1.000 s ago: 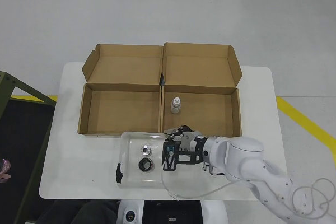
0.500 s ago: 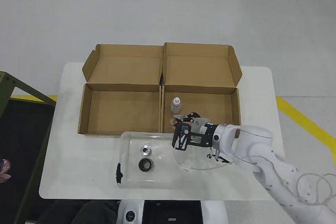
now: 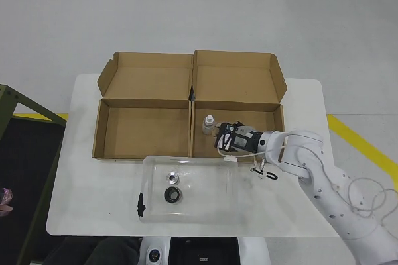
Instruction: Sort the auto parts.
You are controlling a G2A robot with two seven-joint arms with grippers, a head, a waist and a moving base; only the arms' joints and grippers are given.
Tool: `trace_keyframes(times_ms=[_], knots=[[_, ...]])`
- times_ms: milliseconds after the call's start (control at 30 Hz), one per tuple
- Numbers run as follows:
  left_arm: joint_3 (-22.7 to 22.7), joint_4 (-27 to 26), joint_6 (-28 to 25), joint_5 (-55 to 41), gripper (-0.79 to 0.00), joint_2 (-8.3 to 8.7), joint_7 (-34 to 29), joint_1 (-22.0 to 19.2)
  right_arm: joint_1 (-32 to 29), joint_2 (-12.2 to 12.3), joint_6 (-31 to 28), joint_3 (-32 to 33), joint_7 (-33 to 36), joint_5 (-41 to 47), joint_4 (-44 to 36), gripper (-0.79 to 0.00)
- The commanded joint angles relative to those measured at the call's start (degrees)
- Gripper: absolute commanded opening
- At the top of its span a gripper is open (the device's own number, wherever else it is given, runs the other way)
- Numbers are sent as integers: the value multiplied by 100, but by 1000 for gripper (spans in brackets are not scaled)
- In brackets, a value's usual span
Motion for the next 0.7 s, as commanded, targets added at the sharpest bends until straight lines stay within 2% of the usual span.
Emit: trace_keyframes(times_ms=[0, 400, 667], knots=[[0, 0, 0, 0, 0, 0, 0, 0, 93, -17, -12, -27, 59, 54, 158, -785], [0, 0, 0, 0, 0, 0, 0, 0, 587, -148, 23, -353, 561, 38, 904, -785], [0, 0, 0, 0, 0, 0, 0, 0, 826, -273, 315, -659, 832, -133, 1373, -785]])
